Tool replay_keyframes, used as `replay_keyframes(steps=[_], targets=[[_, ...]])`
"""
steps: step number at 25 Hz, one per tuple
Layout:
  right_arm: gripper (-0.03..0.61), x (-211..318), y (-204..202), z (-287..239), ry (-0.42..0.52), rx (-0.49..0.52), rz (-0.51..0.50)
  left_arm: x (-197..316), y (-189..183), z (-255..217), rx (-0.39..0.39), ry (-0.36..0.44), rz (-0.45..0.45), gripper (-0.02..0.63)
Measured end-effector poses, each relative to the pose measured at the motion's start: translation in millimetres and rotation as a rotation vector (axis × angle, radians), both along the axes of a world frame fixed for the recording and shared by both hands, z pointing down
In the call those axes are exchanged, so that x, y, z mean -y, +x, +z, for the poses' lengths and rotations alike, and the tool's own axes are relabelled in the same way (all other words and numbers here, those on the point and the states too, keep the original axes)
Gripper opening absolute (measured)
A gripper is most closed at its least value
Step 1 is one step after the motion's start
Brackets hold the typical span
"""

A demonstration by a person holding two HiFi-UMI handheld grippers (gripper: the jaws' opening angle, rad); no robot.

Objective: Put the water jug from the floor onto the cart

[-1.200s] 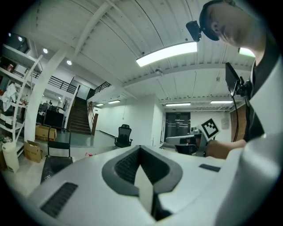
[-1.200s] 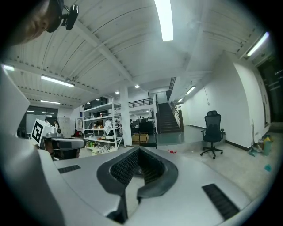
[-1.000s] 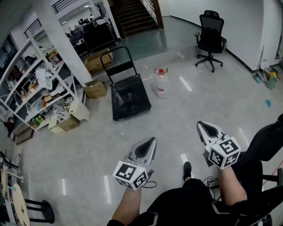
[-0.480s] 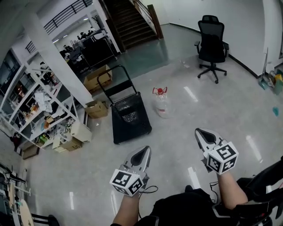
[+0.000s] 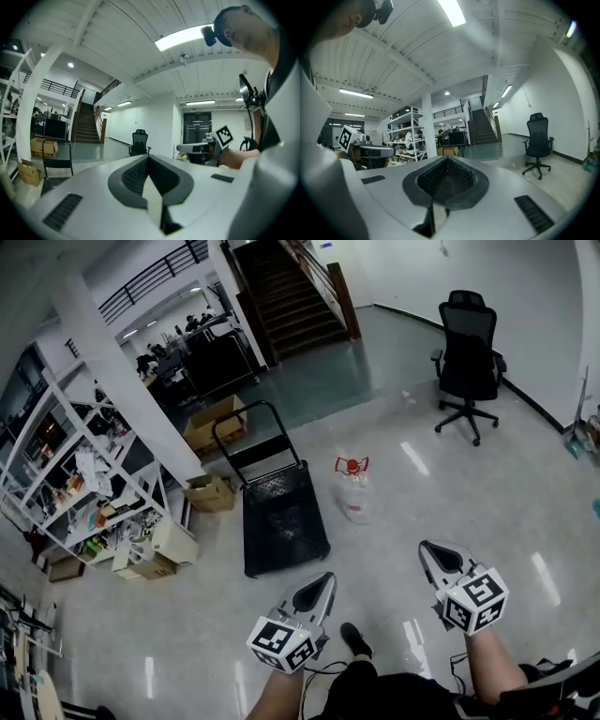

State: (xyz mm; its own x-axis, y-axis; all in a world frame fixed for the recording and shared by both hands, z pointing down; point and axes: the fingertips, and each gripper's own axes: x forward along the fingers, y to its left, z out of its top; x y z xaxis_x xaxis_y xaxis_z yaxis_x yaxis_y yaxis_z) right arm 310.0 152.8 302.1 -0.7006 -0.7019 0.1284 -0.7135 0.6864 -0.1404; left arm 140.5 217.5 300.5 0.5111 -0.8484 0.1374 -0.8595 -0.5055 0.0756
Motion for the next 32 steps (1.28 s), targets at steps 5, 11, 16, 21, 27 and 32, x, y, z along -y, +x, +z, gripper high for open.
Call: replay_keyframes(steps=[5, 11, 16, 21, 27, 32], targets=[[0.002, 80.1, -48.5, 3.1, 0.029, -0.042, 0.016, 82.4, -52.1, 10.9, -0.031, 0.028, 0.004, -0.008], [0.002, 185.5, -128.0, -10.3, 0.036, -0.057, 0.023, 183.8, -135.7, 1.9, -0.049, 0.046, -0.005, -0.008], [0.002, 257.3, -193.4, -8.8, 0.038, -0.070, 0.023, 252.6, -197.2, 3.5, -0.062, 0.053, 0.002, -0.008], [0.002, 308.2, -232.9, -1.8, 0.017, -0.095, 0.003, 299.4, -226.0, 4.4, -0.078, 0.058, 0.013, -0.008], [0.002, 380.0, -256.9, 15.0, -0.001, -0.077, -0.007, 360.6, -246.5, 18.6, -0.077, 0.033, -0.003, -0.008], [0.002, 463.7, -269.4, 23.0, -0.008, -0.034, -0.029, 434.5, -259.9, 16.9, -0.046, 0.033, -0.043, -0.008]])
